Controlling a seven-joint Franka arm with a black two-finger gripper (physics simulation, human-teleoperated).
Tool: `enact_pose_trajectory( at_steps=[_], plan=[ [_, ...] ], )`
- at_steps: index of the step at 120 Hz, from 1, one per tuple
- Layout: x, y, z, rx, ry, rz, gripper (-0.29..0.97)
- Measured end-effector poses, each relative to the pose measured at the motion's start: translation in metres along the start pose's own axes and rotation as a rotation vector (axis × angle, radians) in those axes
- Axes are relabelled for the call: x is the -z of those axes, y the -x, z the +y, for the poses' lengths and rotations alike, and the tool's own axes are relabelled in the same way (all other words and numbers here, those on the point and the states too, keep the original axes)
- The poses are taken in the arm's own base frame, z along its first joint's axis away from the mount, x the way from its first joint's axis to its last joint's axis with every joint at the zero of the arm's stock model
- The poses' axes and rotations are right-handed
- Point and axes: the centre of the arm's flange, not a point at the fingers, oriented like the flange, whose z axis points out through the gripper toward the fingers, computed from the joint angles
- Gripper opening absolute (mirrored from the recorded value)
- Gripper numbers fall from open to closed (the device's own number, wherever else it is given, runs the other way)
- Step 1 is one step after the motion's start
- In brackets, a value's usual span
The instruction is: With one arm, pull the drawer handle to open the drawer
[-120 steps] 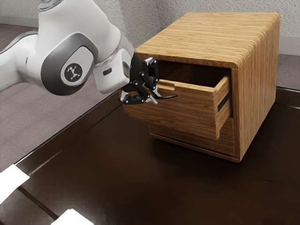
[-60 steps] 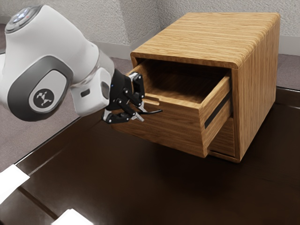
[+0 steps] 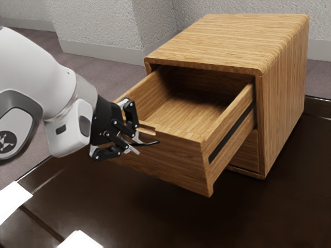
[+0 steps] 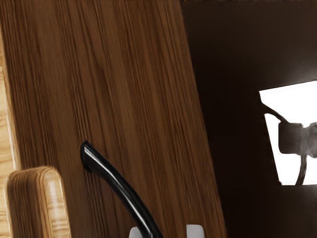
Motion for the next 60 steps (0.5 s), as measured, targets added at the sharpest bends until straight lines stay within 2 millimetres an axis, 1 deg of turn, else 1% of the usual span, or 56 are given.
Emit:
enact_pose_trajectory(
  at_steps=[16, 28, 42, 60],
  plan=[
    [0.001, -0.002, 0.003, 0.003, -0.002, 0.001, -0.04],
    [0.007, -0.005, 0.004, 0.001, -0.011, 0.003, -0.01],
    [0.009, -0.006, 0.005, 0.006, -0.011, 0.004, 0.05],
    [0.017, -0.009, 0.004, 0.02, -0.021, 0.011, 0.14]
  ],
)
